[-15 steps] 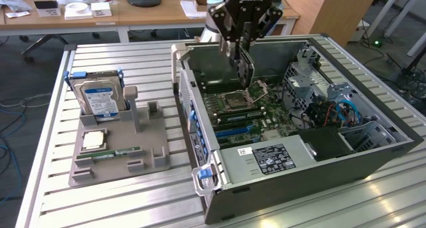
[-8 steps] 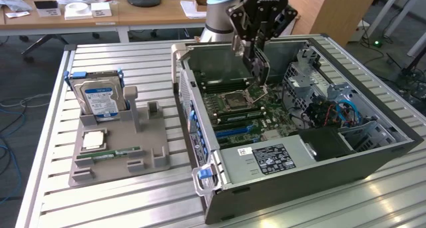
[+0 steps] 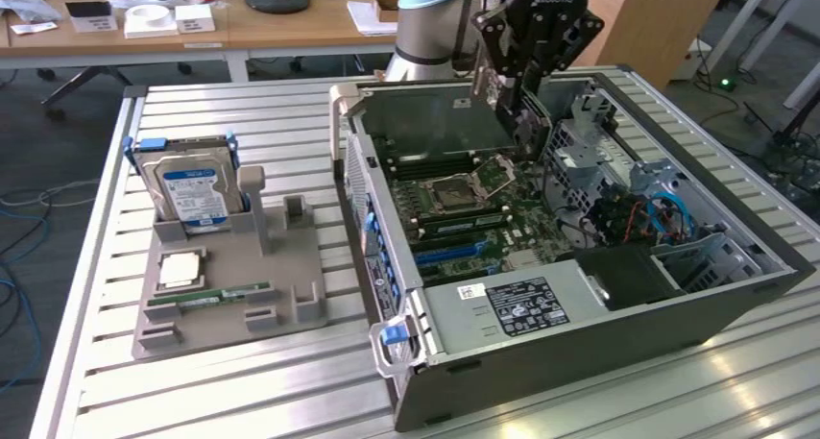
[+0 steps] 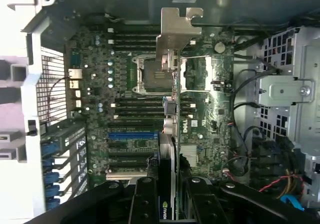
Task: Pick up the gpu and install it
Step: 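Pick up the gpu and move the gpu toward the slot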
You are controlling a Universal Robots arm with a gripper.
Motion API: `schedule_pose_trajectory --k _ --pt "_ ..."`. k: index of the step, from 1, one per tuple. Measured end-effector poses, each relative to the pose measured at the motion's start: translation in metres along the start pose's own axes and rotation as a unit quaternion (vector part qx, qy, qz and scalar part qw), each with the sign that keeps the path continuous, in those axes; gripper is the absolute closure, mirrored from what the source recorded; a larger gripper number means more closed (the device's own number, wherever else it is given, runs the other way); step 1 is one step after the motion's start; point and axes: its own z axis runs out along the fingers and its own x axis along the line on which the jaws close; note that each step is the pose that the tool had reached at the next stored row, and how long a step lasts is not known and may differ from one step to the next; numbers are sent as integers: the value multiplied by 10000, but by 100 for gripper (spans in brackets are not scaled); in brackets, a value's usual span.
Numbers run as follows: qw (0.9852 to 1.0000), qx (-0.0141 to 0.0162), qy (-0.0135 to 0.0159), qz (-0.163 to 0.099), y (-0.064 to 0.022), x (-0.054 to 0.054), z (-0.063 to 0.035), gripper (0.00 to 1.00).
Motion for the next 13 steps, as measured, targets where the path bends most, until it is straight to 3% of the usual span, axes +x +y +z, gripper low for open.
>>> schedule_pose_trajectory --k 13 --pt "10000 -11 0 1 17 -588 16 74"
